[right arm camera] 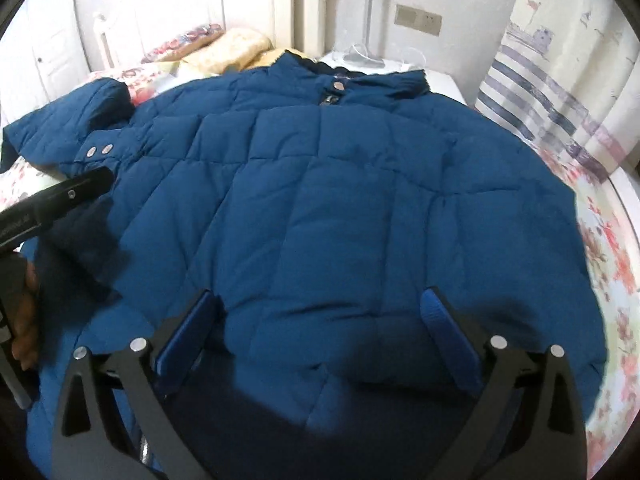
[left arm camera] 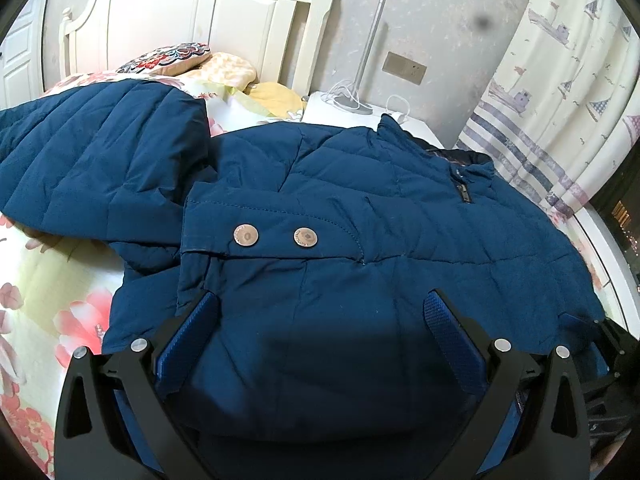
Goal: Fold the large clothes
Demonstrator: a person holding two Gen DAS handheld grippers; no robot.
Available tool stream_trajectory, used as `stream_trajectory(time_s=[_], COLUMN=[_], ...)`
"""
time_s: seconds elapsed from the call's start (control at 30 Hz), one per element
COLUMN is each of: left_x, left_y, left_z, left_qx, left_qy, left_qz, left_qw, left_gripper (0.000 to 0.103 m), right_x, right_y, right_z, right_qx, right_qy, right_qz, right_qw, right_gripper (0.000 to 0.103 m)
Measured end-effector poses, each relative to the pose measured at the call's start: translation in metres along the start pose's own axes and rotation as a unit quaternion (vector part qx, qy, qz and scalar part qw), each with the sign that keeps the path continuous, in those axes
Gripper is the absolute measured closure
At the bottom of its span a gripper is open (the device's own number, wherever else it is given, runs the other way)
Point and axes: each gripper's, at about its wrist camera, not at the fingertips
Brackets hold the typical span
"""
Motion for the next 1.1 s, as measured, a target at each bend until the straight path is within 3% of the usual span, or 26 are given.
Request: stream_trajectory(time_s=[0.13,0.2,0.23,0.3,0.37,0.4,0.47,0.5,0.53,0.6,0.63,0.67,0.73,0.83,0.9,0.97,1.0,1.07,1.1], left_x=[0.01,0.019,0.028,0.035,0.028,0.019,-0.001,-0.009,-0.014,-0.016,-0.013,-0.01,-0.011,-0.027,-0.036,-0.048,-0.054,-0.072,-0.083], left_y=[-0.013,-0.025,-0.032,-0.033,-0.01,0.012,0.077,0.115,0.152,0.229,0.269,0.295,0.335,0.374,0.386,0.392,0.39,0.369,0.349], left_z=[-0.025,-0.022,-0.019,-0.027,-0.051,-0.067,-0.101,-0.113,-0.123,-0.136,-0.14,-0.142,-0.14,-0.121,-0.109,-0.108,-0.113,-0.135,-0.145], left_qx=[0.002,-0.024,-0.046,-0.052,-0.009,0.021,0.08,0.104,0.132,0.201,0.219,0.235,0.254,0.216,0.195,0.157,0.139,0.088,0.074], left_qy=[-0.008,0.032,0.058,0.061,0.038,0.012,-0.052,-0.079,-0.105,-0.164,-0.202,-0.233,-0.266,-0.234,-0.21,-0.21,-0.216,-0.25,-0.264], left_qz=[0.045,0.086,0.123,0.153,0.116,0.075,-0.052,-0.128,-0.201,-0.338,-0.409,-0.451,-0.51,-0.574,-0.597,-0.597,-0.586,-0.538,-0.496], left_qw=[0.999,0.9955,0.9896,0.985,0.9925,0.9969,0.9941,0.9831,0.9649,0.9048,0.8626,0.8291,0.7777,0.7545,0.7496,0.7585,0.7686,0.8002,0.824], left_gripper=[0.004,0.004,0.004,0.004,0.004,0.004,0.004,0.004,0.004,0.004,0.004,0.004,0.004,0.006,0.024,0.081,0.088,0.098,0.098], right_x=[0.007,0.016,0.018,0.019,0.019,0.019,0.02,0.02,0.02,0.02,0.02,0.02,0.019,0.02,0.02,0.02,0.02,0.02,0.02], right_y=[0.005,0.01,0.011,0.006,0.006,0.006,0.006,0.006,0.006,0.006,0.007,0.007,0.006,0.007,0.007,0.007,0.007,0.007,0.007], right_z=[-0.029,-0.013,-0.006,-0.008,-0.007,-0.007,-0.007,-0.007,-0.007,-0.007,-0.007,-0.007,-0.006,-0.006,-0.007,-0.006,-0.007,-0.006,-0.007], right_qx=[-0.004,0.016,0.016,0.003,0.002,0.002,0.001,0.002,0.002,0.002,0.002,0.002,0.002,0.002,0.002,0.002,0.002,0.002,0.002], right_qy=[-0.058,-0.03,-0.019,-0.026,-0.026,-0.027,-0.028,-0.028,-0.028,-0.027,-0.028,-0.028,-0.028,-0.028,-0.028,-0.028,-0.028,-0.028,-0.028], right_qz=[0.015,-0.009,-0.014,-0.003,-0.004,-0.004,-0.003,-0.003,-0.003,-0.003,-0.003,-0.003,-0.003,-0.003,-0.003,-0.003,-0.003,-0.003,-0.002], right_qw=[0.998,0.999,1.0,1.0,1.0,1.0,1.0,1.0,1.0,1.0,1.0,1.0,1.0,1.0,1.0,1.0,1.0,1.0,1.0], right_gripper=[0.003,0.003,0.002,0.002,0.002,0.002,0.002,0.002,0.002,0.002,0.002,0.002,0.002,0.002,0.002,0.002,0.002,0.002,0.002])
Point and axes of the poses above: each gripper's, at about its wrist camera, not at the fingertips, and z roughly the way its jaws point, y to its left, x to its underside, and after that the axes turned 4 degrees about x, right-handed
